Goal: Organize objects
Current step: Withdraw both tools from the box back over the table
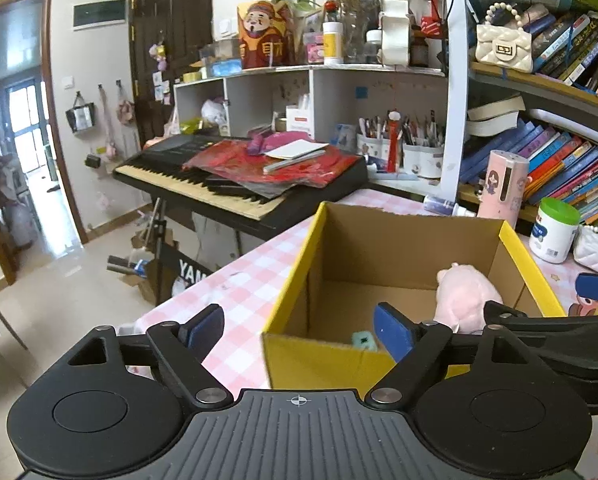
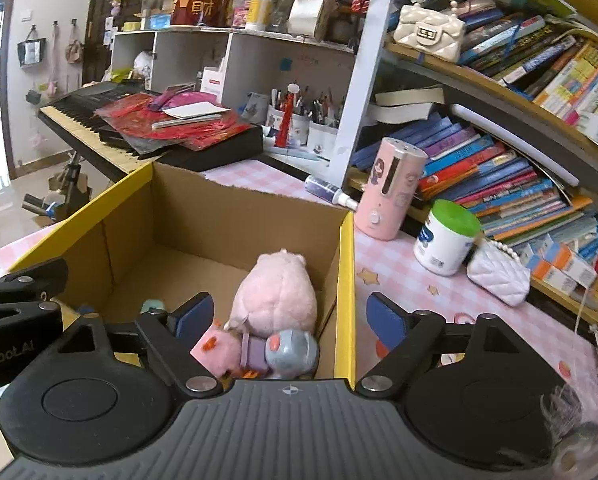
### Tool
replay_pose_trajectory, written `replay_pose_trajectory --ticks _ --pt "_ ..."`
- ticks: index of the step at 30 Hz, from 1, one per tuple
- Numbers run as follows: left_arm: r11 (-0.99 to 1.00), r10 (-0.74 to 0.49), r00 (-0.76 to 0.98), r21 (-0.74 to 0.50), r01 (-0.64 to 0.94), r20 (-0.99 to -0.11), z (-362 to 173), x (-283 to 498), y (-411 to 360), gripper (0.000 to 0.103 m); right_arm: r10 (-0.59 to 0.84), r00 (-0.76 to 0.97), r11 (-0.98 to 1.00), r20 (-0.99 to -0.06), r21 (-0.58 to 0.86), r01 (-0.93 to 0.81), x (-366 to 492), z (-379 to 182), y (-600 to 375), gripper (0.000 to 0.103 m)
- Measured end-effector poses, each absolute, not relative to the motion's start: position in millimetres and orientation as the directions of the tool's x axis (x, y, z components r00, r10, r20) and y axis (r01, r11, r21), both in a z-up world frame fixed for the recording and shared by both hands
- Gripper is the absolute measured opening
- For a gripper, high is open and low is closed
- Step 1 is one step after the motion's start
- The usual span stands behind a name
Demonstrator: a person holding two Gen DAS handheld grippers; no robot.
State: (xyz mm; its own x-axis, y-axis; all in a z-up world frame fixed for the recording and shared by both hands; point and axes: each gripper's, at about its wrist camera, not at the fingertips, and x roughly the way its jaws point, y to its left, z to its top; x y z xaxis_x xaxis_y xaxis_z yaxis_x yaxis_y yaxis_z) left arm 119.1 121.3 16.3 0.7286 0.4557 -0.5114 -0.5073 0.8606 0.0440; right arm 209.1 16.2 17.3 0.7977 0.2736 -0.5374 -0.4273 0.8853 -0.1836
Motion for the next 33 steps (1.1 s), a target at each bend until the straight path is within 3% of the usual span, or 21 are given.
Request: replay_pose_trajectory --ticks 9,12,33 --pt "0.841 0.492 0.718 0.055 -0.539 -0.493 16.6 77.0 123.4 0.088 0.263 0.798 0.884 -0.542 -0.195 -0.424 159.8 11.3 18.0 0.085" --pt "0.859 0.461 0.741 0.035 -0.511 -0.487 17.2 60.4 124.2 0.093 0.274 0.793 0.878 -0.544 -0.195 -0.438 142.9 10.2 20.4 0.09" --pt "0.933 0.289 0.774 -0.015 -0.36 -0.564 -3.3 -12.5 108.6 0.094 0.206 0.781 0.906 -0.589 -0.188 -0.38 40.6 -14.0 1.1 0.092"
